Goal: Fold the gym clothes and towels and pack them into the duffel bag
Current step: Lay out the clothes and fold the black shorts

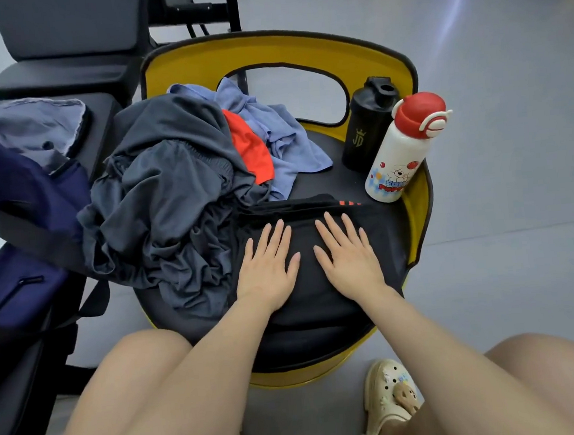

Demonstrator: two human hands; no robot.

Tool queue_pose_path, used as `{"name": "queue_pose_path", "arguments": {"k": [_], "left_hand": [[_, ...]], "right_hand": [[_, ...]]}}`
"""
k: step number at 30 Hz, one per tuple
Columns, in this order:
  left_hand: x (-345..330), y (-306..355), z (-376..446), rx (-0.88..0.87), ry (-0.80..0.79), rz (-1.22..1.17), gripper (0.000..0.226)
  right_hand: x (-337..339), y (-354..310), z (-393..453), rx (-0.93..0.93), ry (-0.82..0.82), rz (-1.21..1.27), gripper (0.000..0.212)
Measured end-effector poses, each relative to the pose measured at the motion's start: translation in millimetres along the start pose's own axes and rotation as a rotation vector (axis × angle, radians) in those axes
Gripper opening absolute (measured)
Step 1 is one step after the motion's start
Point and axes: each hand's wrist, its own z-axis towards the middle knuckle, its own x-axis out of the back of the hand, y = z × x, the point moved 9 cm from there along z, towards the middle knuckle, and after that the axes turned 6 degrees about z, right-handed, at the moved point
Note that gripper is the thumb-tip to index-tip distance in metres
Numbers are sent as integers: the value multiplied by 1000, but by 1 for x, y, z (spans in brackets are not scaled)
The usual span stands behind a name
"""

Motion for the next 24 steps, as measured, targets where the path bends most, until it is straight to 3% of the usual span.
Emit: {"name": "queue_pose_path", "arguments": {"k": [5, 10, 14, 24], "left_hand": [[0, -6, -3, 61, -13, -50, 57], [6, 0, -5, 89, 3, 1, 57], [27, 17, -6, 54, 121, 29, 57], [-4, 29, -2, 39, -12, -58, 58]], "right_hand": [[0, 22, -4, -143, -55, 66, 56], [1, 25, -4, -142, -99, 117, 57], [16, 30, -14, -167, 8, 248, 56], [33, 70, -58, -377, 124, 400, 59]]}}
